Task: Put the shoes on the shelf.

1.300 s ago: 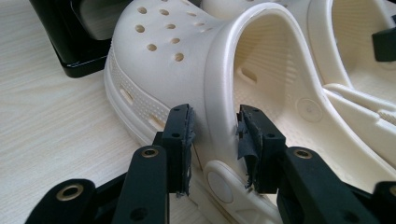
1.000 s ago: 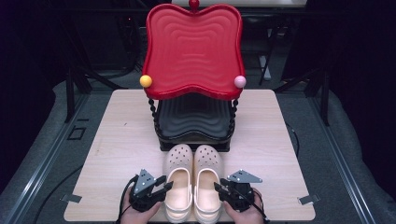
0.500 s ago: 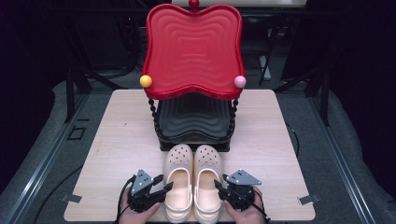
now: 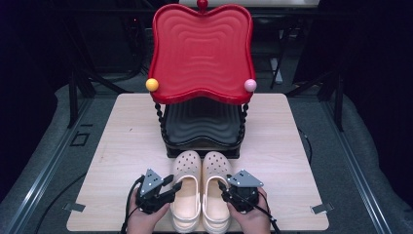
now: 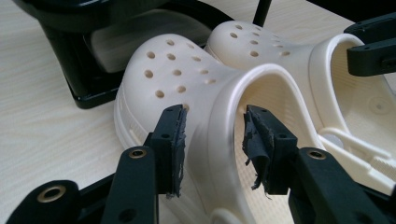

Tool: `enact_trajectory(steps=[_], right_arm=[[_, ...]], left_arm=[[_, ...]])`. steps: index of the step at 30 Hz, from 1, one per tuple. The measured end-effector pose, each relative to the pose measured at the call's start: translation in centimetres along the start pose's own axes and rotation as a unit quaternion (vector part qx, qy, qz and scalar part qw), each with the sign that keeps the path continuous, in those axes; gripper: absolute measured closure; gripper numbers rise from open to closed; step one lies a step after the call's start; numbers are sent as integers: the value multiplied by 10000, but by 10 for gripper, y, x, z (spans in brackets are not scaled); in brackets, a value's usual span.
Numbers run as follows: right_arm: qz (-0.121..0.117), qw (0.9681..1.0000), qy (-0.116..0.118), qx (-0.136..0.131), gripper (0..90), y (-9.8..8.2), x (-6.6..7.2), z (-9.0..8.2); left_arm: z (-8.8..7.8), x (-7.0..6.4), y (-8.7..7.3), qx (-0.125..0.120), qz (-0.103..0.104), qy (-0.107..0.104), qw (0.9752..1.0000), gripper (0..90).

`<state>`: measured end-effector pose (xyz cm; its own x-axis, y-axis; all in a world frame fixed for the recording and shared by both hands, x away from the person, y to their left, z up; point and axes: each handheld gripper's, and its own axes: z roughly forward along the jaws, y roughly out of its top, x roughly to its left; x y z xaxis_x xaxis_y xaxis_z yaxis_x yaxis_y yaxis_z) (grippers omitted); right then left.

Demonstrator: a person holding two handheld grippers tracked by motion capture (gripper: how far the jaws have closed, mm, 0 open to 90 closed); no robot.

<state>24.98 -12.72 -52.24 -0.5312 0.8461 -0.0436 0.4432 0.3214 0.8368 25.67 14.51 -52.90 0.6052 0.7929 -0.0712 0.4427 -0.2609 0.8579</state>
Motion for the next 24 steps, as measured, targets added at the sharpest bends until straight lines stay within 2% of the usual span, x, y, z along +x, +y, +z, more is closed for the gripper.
enact_trajectory(steps=[3, 5, 7, 9, 11, 13, 14, 17, 22, 24], right_arm=[[28, 9999, -27, 106, 621, 1, -1, 2], [96, 9999, -19, 49, 622, -2, -1, 6], [8, 9999, -82, -76, 624, -7, -2, 9], [22, 10000, -54, -17, 624, -7, -2, 8], [89, 9998, -104, -148, 635, -9, -2, 10], [90, 9998, -123, -159, 636, -9, -2, 10], [-1, 9998, -168, -146, 634, -9, -1, 11], [-61, 9997, -223, -89, 635, -9, 0, 12], [-50, 9996, -249, -94, 638, -8, -2, 15], [-52, 9994, -280, -190, 638, -8, -1, 17]], left_arm=[[4, 0, 3, -5, 3, 21, 10000, 603], [7, -1, 3, -13, -10, 11, 10000, 603], [9, -4, 2, 0, 71, 69, 10000, 599], [11, -5, 2, -43, 91, 123, 9999, 597], [13, -5, 1, -69, 69, 168, 9998, 584], [15, -7, 0, -125, 87, 217, 9997, 580], [16, -8, 0, -119, 144, 249, 9995, 572], [17, -9, -1, -144, 168, 307, 9993, 572], [19, -10, -1, -185, 231, 353, 9989, 574], [20, -9, -2, -201, 258, 350, 9989, 577]])
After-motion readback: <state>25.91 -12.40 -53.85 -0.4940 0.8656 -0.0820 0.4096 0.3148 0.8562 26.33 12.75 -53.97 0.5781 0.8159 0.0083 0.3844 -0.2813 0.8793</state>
